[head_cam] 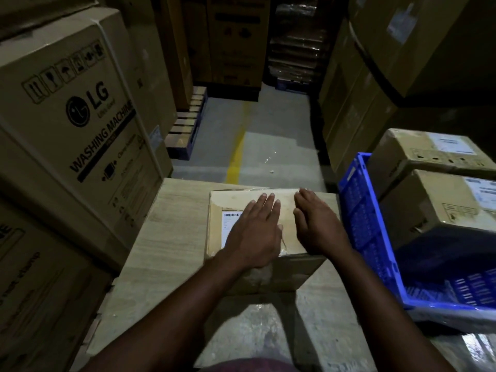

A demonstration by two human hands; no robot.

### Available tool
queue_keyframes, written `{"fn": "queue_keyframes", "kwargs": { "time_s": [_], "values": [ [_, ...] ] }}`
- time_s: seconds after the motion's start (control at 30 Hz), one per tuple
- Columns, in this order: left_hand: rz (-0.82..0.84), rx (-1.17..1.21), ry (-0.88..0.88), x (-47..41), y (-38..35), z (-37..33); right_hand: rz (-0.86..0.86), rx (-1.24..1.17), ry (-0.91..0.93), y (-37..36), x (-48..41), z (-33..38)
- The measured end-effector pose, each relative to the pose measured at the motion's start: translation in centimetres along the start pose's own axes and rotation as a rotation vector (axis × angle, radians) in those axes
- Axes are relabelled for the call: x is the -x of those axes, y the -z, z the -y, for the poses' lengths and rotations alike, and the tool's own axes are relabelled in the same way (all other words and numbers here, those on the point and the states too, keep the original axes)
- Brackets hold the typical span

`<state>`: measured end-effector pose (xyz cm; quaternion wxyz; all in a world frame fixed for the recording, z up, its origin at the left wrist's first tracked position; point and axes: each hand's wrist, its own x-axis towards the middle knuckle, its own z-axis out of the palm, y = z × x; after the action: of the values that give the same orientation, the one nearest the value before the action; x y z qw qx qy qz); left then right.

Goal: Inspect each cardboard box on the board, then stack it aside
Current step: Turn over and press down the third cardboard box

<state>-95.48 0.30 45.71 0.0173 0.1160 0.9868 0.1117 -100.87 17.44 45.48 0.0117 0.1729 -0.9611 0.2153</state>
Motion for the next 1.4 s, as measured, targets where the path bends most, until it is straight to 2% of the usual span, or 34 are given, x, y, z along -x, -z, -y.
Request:
{"fn": "queue_keyframes", "kwargs": {
  "time_s": [0.27,0.33,0.4,0.47,0.57,0.63,0.73,0.93,1.07,1.17,1.3,1.4],
  "values": [
    [-0.022,-0.005,0.008,0.3,-0.1,0.4,0.034,-0.227,-0.049,-0.3,0.1,-0.1],
    [-0.015,-0.038,0.053,0.8,0.4,0.6,0.073,-0.494,-0.130,0.1,1.0,-1.0],
    [-0.011,-0.180,0.137,2.1,0.9,1.6,0.081,-0.788,-0.226,0.2,2.4,-1.9],
    [-0.034,-0.251,0.249,3.9,1.0,3.5,0.062,-0.923,-0.328,-0.4,3.9,-2.4],
    [-0.048,-0.008,0.425,5.7,0.4,5.5,0.082,-1.022,-0.362,-1.3,4.5,-1.9],
    [-0.075,0.187,0.431,6.2,0.0,5.8,0.072,-1.079,-0.347,-1.4,4.2,-0.7],
    [-0.151,0.341,0.419,6.7,1.0,6.6,0.057,-1.147,-0.319,-0.8,3.7,1.6],
    [-0.201,0.506,0.393,7.5,2.7,8.1,-0.006,-1.132,-0.218,1.2,3.6,4.5],
    [-0.192,0.621,0.380,8.1,-0.3,8.3,-0.014,-0.812,-0.155,1.8,3.0,5.2],
    [-0.170,0.654,0.390,9.2,-2.5,8.4,0.027,-0.633,-0.171,1.0,2.8,6.2],
    [-0.047,0.594,0.487,8.9,-1.8,9.0,0.058,-0.521,-0.136,0.2,3.0,10.2],
    [-0.129,0.676,0.367,8.0,1.1,7.2,0.192,-0.520,-0.046,-1.9,3.3,12.2]
  ]
}}
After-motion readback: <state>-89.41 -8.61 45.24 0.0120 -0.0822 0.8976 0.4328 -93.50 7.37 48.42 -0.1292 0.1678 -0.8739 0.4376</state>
